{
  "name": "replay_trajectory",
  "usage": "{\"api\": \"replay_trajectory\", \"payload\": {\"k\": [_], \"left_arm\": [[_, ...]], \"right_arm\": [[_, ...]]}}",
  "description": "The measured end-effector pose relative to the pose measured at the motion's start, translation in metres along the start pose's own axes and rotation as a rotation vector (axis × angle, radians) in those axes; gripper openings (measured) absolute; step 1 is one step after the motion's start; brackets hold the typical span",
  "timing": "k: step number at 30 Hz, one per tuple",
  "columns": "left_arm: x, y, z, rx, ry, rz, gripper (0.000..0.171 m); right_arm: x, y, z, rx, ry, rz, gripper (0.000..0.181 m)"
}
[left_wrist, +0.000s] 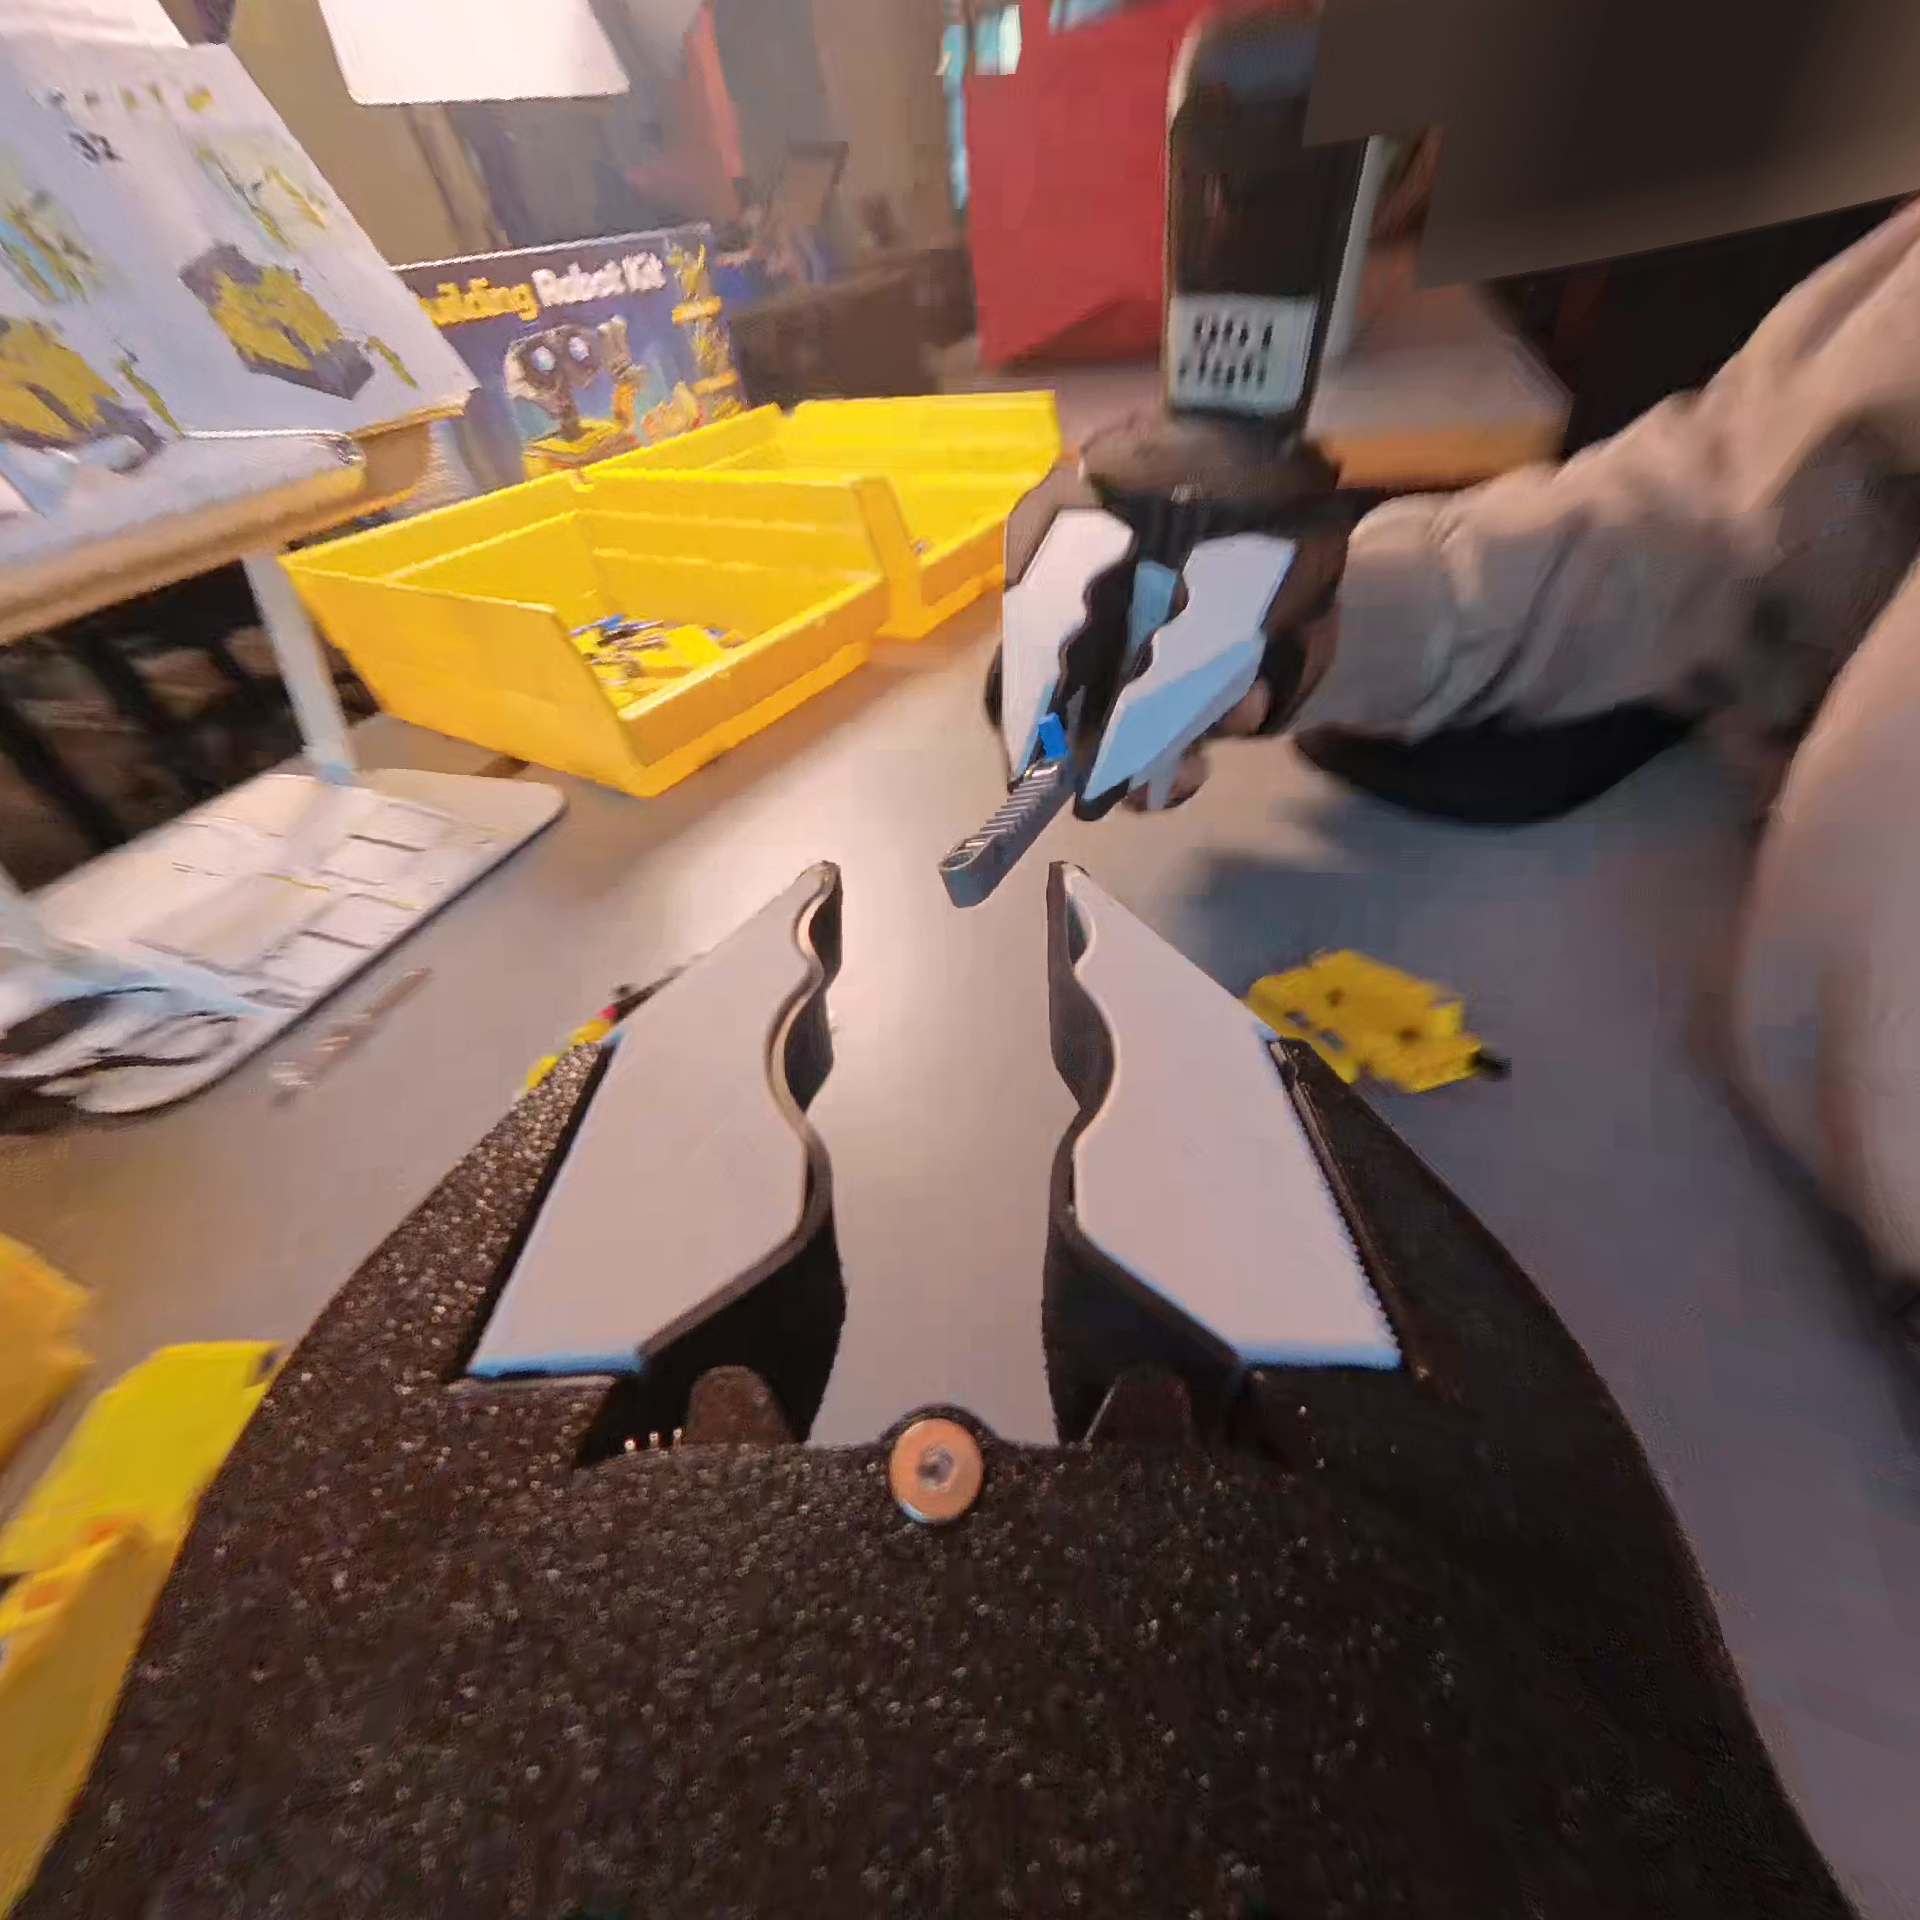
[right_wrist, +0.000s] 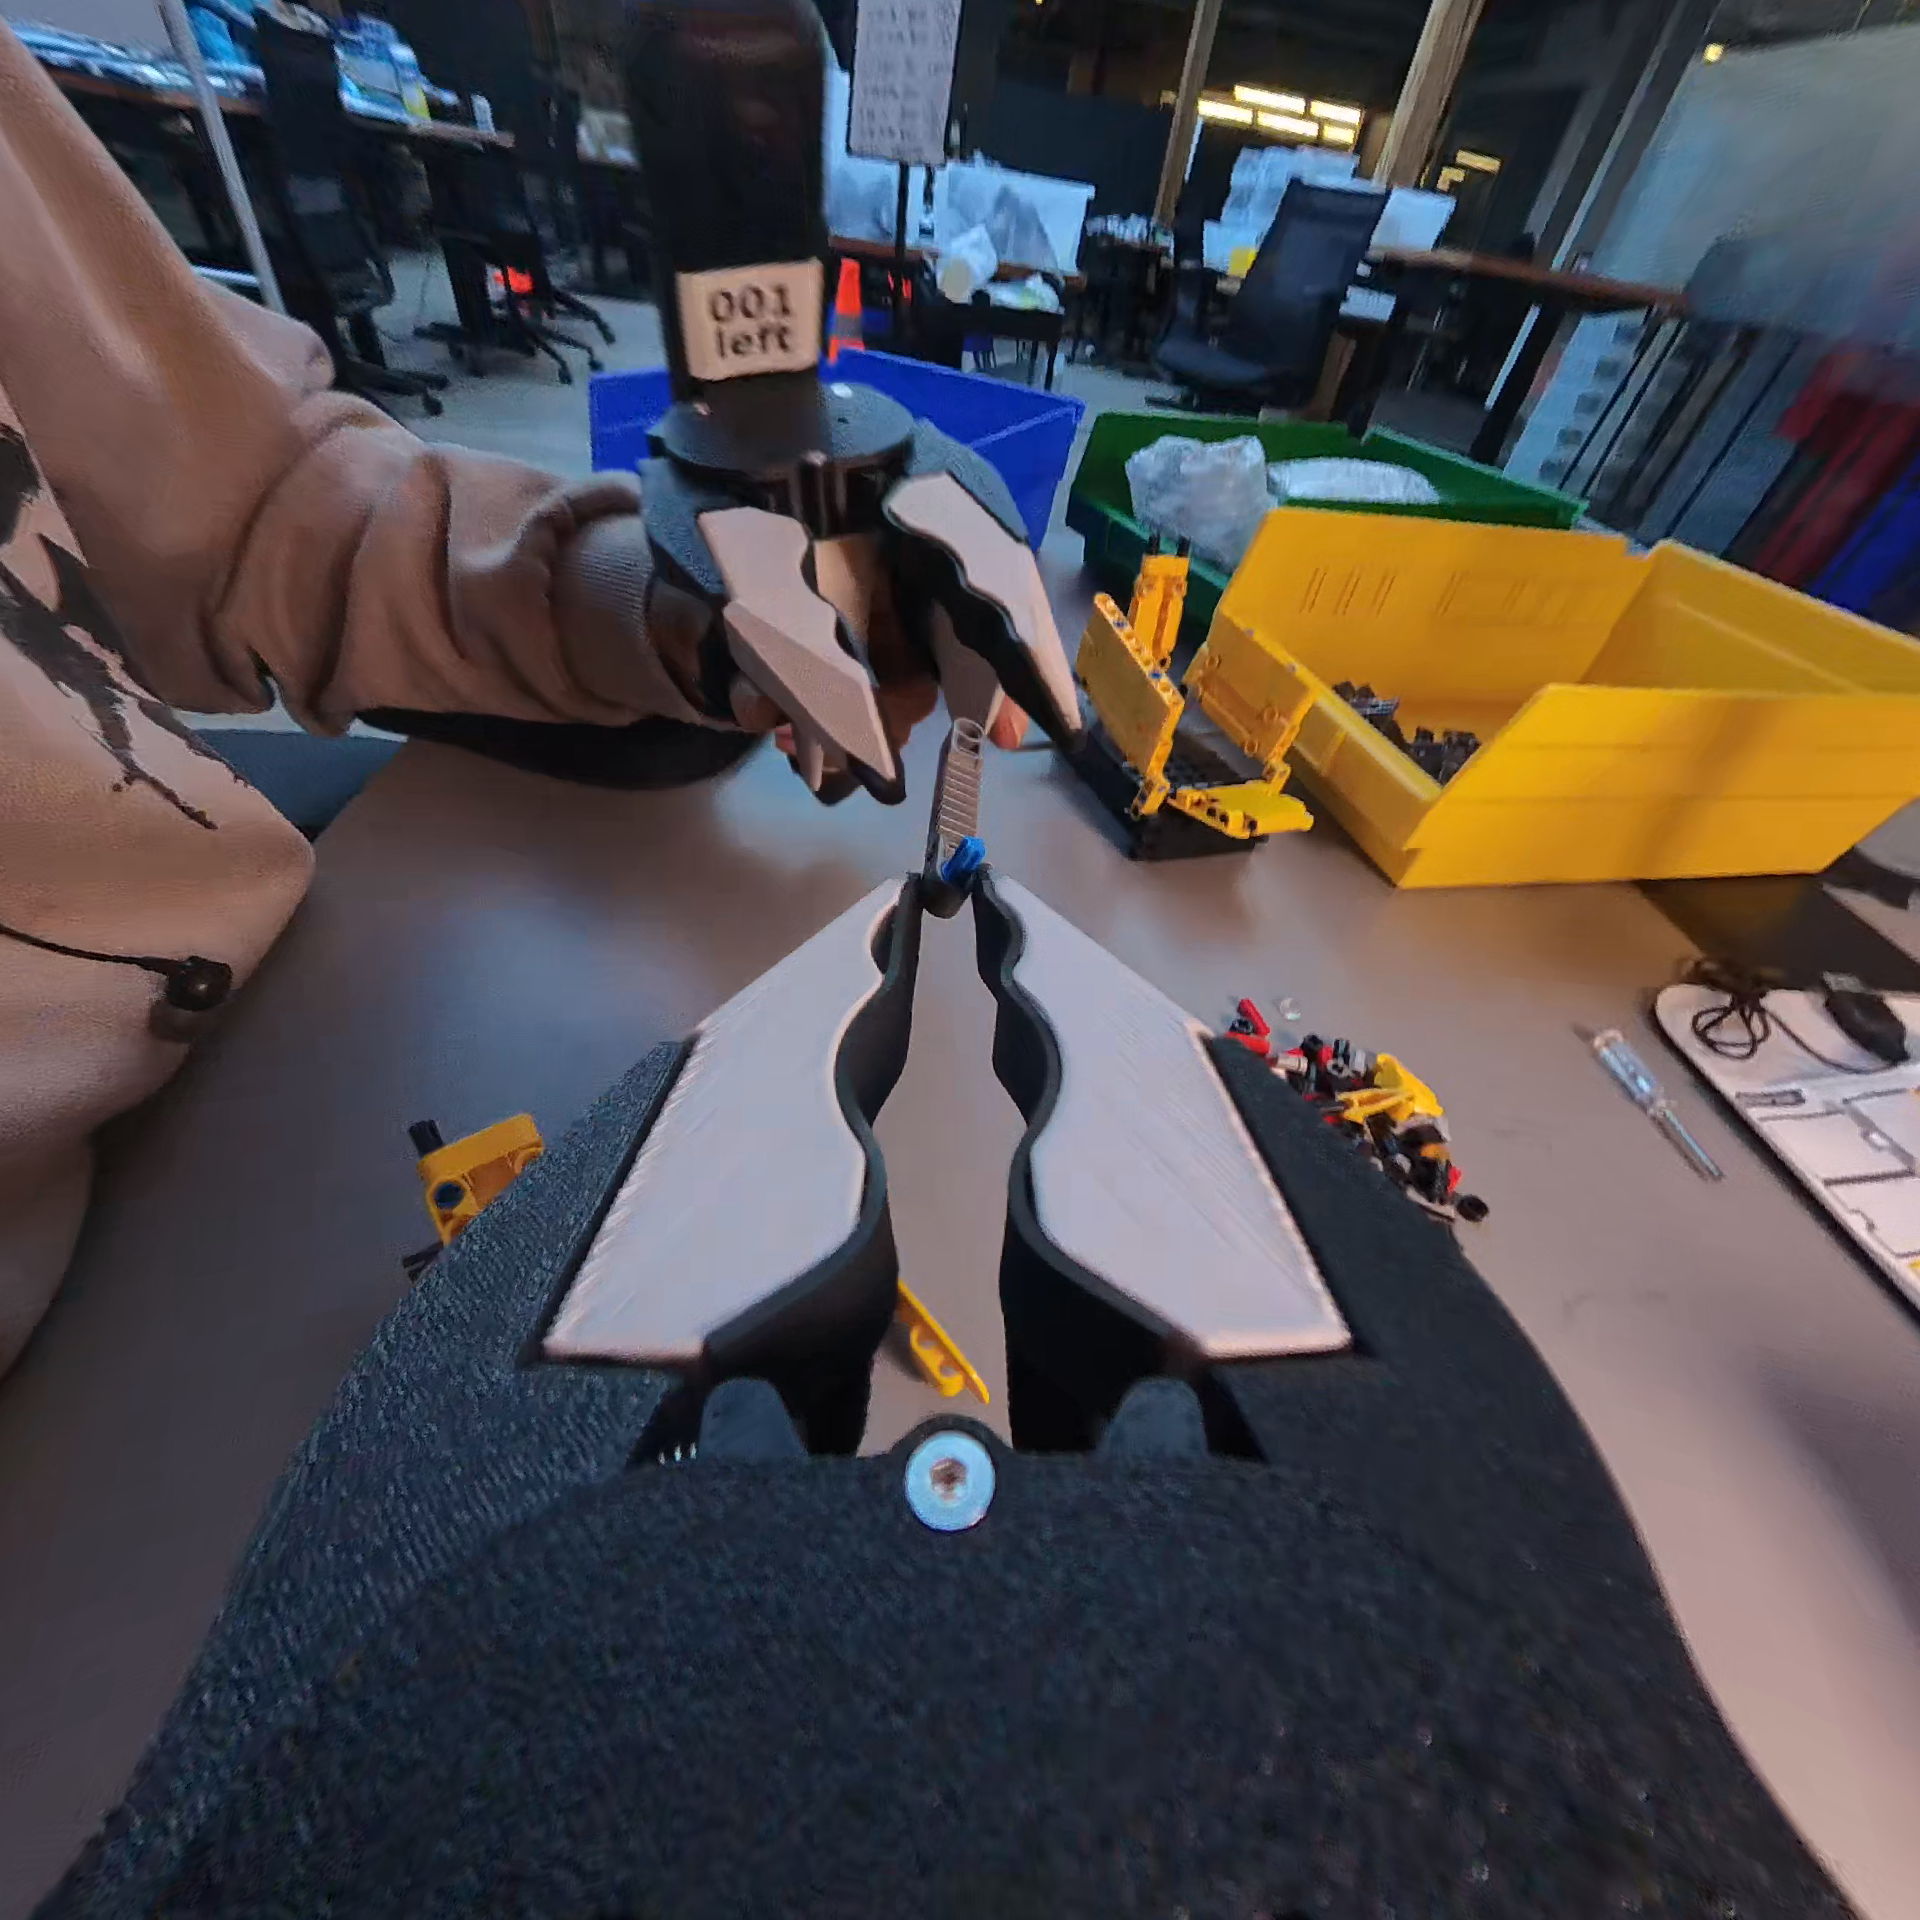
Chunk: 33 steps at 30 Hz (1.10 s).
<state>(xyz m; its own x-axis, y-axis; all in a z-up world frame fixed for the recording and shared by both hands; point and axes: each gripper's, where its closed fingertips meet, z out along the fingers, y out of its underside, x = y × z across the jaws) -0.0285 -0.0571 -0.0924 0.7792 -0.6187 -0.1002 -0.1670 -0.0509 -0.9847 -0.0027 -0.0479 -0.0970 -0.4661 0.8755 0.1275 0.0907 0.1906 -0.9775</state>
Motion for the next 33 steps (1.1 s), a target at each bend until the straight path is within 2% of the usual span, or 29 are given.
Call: {"api": "replay_trajectory", "payload": {"k": [2,4,7,9,13,16,18,33], "left_arm": [[0.009,-0.014,-0.004,0.101,0.114,-0.147,0.035],[0.016,-0.022,-0.004,0.147,0.168,-0.191,0.031],[0.029,-0.023,0.003,0.137,0.220,-0.193,0.021],[0.035,-0.022,0.006,0.121,0.242,-0.188,0.007],[0.038,-0.014,0.005,0.067,0.267,-0.186,0.007],[0.037,-0.010,0.003,0.047,0.262,-0.174,0.007],[0.038,-0.008,0.003,0.037,0.264,-0.165,0.007],[0.041,-0.005,0.002,0.026,0.270,-0.162,0.007]], "right_arm": [[-0.004,-0.011,-0.001,0.058,-0.001,-0.036,0.009],[-0.009,-0.019,0.000,0.095,-0.004,-0.058,0.009],[-0.014,-0.024,0.003,0.128,-0.014,-0.055,0.009],[-0.018,-0.024,0.006,0.128,-0.030,-0.051,0.009],[-0.023,-0.013,0.010,0.070,-0.068,-0.034,0.009],[-0.025,-0.013,0.007,0.079,-0.109,0.017,0.014],[-0.025,-0.013,0.007,0.078,-0.120,0.042,0.010],[-0.026,-0.013,0.005,0.088,-0.159,0.091,0.004]]}}
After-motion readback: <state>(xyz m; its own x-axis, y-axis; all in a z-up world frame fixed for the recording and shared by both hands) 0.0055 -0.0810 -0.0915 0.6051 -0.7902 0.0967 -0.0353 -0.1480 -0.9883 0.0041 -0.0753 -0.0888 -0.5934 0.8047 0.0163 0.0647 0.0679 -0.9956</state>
